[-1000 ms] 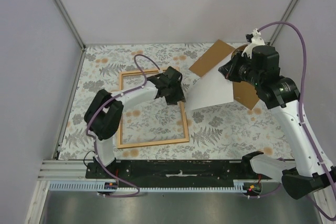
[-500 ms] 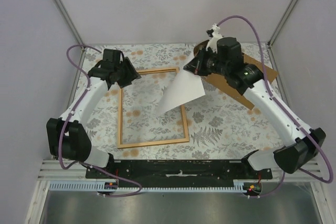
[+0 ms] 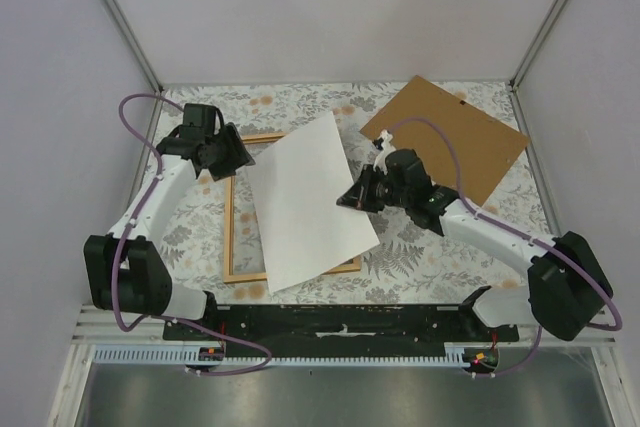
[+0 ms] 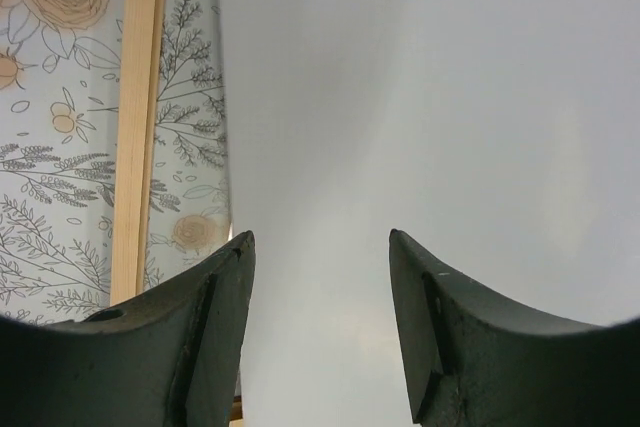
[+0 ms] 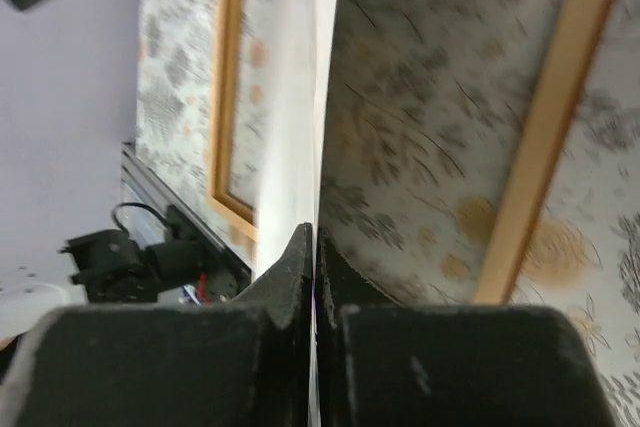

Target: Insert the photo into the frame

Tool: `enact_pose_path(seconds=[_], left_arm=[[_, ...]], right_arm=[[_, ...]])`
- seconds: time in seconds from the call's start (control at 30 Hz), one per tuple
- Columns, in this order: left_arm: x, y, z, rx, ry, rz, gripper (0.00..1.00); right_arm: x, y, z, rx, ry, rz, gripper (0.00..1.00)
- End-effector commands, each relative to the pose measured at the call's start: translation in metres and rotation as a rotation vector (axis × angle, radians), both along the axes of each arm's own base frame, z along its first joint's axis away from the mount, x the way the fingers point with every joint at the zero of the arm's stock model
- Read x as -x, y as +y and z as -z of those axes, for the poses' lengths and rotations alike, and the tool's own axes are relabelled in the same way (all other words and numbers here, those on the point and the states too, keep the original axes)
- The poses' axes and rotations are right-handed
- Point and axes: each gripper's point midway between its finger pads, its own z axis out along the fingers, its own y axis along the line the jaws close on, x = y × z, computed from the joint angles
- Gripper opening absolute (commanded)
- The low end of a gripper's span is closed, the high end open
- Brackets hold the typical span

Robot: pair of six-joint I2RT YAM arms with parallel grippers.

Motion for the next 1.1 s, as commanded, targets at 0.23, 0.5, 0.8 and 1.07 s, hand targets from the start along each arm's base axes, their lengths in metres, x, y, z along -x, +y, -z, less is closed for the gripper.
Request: enact_pose_path(seconds=[0.23, 0.5, 0.8, 1.07], left_arm=[[0.002, 0.0, 0.013, -0.008, -0.009, 0.07, 0.63], [-0.005, 0.001, 0.014, -0.001, -0.009, 0.078, 0.63], [-0.009, 0.001, 0.014, 0.011, -0.012, 0.083, 0.63], [-0.009, 0.002, 0.016, 0.011, -0.009, 0.085, 0.63]], right_arm=[[0.001, 0.014, 0.049, -0.046, 0.089, 0.091, 0.0], [-0.024, 0.011, 0.06, -0.03, 0.084, 0.246, 0.0], [-0.042, 0.038, 0.061, -0.023, 0.062, 0.232, 0.0], [-0.045, 0.052, 0.075, 0.015, 0.077, 0.191, 0.0]])
